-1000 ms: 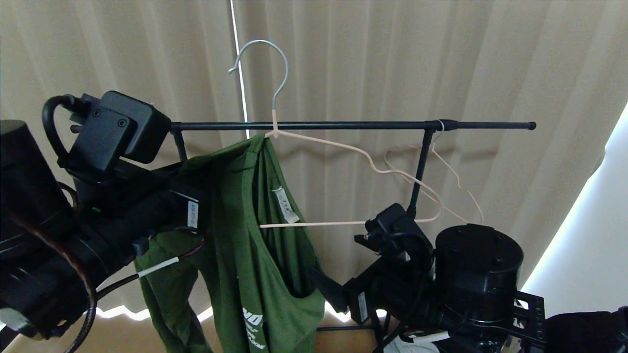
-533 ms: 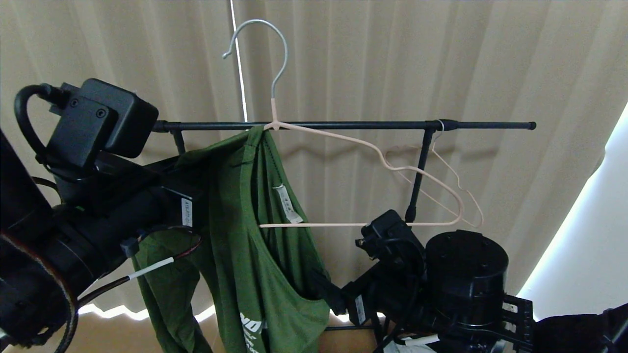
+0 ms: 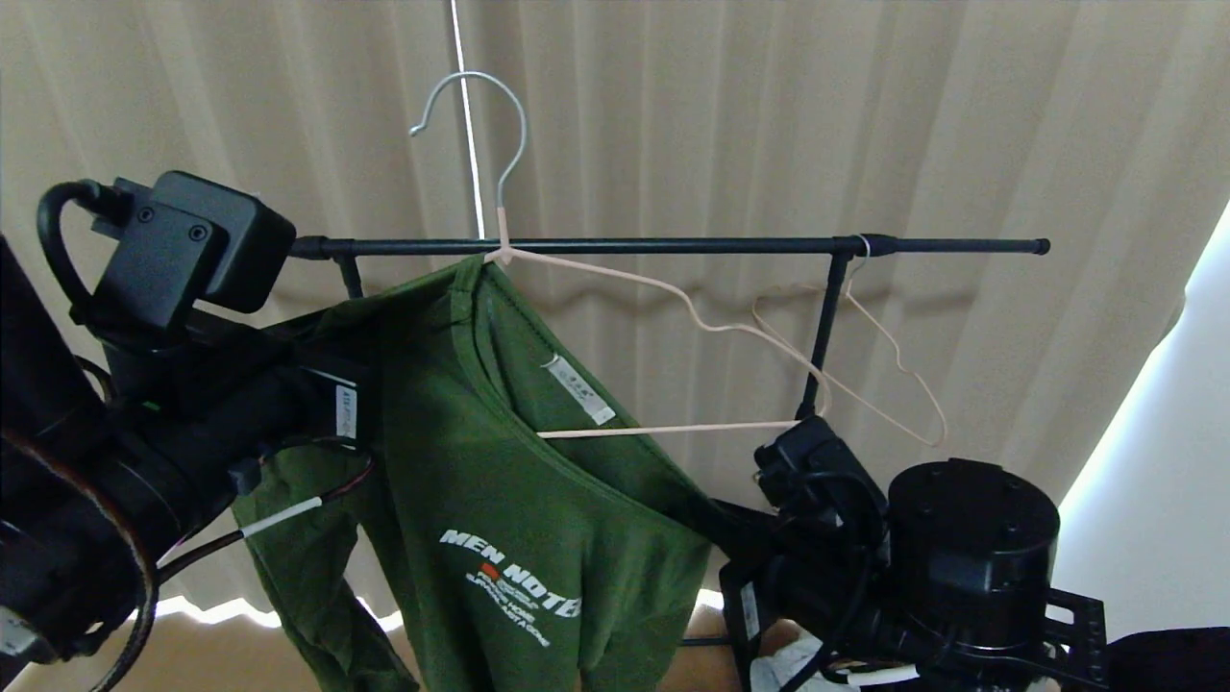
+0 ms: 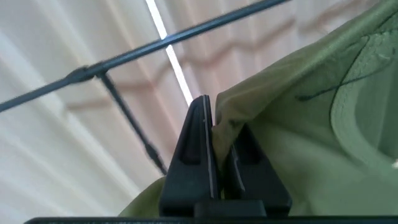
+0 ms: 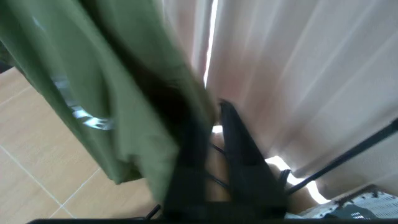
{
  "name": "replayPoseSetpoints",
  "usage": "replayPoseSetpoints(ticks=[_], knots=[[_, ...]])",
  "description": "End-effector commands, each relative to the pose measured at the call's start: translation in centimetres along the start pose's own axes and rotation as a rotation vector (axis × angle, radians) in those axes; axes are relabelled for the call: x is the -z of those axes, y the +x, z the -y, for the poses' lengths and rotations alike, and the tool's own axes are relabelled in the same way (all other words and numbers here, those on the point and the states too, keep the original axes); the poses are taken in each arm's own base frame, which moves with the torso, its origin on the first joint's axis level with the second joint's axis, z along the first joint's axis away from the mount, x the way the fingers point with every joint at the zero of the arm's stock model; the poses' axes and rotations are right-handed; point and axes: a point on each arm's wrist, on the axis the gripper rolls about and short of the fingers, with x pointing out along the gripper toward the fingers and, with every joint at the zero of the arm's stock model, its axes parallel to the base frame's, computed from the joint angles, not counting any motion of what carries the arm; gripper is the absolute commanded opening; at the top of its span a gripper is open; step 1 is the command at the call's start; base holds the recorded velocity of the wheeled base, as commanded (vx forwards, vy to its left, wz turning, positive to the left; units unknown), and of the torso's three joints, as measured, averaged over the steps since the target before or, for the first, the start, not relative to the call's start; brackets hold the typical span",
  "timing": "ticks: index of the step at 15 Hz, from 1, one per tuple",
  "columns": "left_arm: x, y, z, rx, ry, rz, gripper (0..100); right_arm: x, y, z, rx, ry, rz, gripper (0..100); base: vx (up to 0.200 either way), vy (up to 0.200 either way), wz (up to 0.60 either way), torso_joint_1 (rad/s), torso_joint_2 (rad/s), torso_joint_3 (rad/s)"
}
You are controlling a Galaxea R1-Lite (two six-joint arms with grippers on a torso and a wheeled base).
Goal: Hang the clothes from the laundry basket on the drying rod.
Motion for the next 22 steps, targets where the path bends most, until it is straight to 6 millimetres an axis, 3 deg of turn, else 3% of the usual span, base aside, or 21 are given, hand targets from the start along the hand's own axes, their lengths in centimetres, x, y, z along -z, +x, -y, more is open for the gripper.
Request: replayPoseSetpoints(ticks=[1,6,16,18,19,22], knots=[[0.6,0.2,0.1,-0.001,0.013,-0.023,0,-0.9,-1.0,1.0,0.024,0.018,0.038,0,0.000,0.000,0.00,0.000,0.00,0.000],[2.5,0.5,-1.1,-0.060,0.109,-0.092,0,-2.5,-1.8,4.1,0.118,0.059,0.099,0,0.000,0.000,0.00,0.000,0.00,0.000],[3.9,1.0,-1.1,-0.066,0.180,-0.152,0,-3.7,-3.2,4.0,0.041,-0.020,0.123,0,0.000,0.000,0.00,0.000,0.00,0.000],[4.3,1.5,-0.7,-0.059,0.172,-0.168,0,-5.0,-4.0,3.9,0.012,-0.042,0.104,0,0.000,0.000,0.00,0.000,0.00,0.000],[4.3,1.6,-0.7,-0.060,0.166,-0.167,0,-5.3,-4.2,3.9,-0.001,-0.044,0.094,100,0.000,0.000,0.00,0.000,0.00,0.000],[3.8,2.1,-0.6,-0.072,0.141,-0.130,0,-6.3,-4.1,3.6,-0.021,-0.083,0.097,100,0.000,0.000,0.00,0.000,0.00,0.000]])
